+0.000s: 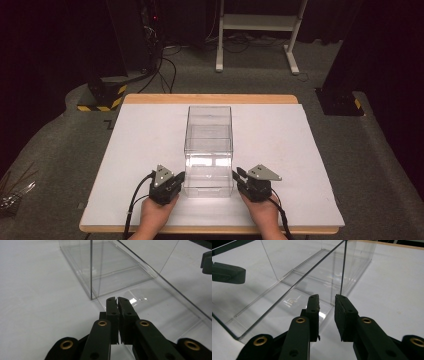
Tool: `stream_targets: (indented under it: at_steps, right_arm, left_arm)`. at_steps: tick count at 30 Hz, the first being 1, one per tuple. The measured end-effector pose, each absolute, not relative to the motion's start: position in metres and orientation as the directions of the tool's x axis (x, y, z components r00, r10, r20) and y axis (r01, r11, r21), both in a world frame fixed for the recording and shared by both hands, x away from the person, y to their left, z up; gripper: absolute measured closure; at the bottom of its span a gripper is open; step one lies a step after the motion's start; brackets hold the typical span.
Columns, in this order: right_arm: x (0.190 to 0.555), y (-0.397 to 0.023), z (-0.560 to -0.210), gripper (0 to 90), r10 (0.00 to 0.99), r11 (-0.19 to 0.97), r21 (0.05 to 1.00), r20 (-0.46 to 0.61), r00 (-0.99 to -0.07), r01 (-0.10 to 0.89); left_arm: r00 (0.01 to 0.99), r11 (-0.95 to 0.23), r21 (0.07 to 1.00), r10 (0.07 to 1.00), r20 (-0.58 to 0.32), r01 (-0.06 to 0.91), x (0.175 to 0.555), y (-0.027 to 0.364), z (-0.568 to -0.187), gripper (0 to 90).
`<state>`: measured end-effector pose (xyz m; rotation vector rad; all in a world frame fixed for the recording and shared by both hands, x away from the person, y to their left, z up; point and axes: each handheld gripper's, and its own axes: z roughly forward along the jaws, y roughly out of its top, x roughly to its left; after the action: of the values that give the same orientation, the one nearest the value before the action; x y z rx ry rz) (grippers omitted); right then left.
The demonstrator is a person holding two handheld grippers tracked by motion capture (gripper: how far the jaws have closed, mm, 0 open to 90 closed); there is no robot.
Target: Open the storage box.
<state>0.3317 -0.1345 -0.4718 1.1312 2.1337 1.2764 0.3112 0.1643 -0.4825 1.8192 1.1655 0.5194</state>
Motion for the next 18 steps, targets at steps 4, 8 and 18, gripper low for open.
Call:
stream_targets:
  at_steps: [4,8,18]
  right_arm:
    - [0.325,-0.135,-0.471,73.5,0.798,0.264,0.86,0.06,-0.6,0.437]
    - [0.32,-0.136,-0.471,73.4,0.792,0.262,0.864,0.061,-0.607,0.429]
    - [0.312,-0.139,-0.476,72.7,0.793,0.229,0.879,0.081,-0.604,0.419]
  left_arm:
    - [0.484,-0.199,0.842,0.871,-0.083,0.502,0.306,0.165,-0.48,87.1]
    - [0.485,-0.199,0.841,0.87,-0.084,0.503,0.3,0.166,-0.481,87.2]
    - [0.491,-0.163,0.852,0.862,-0.122,0.498,0.294,0.168,-0.485,87.0]
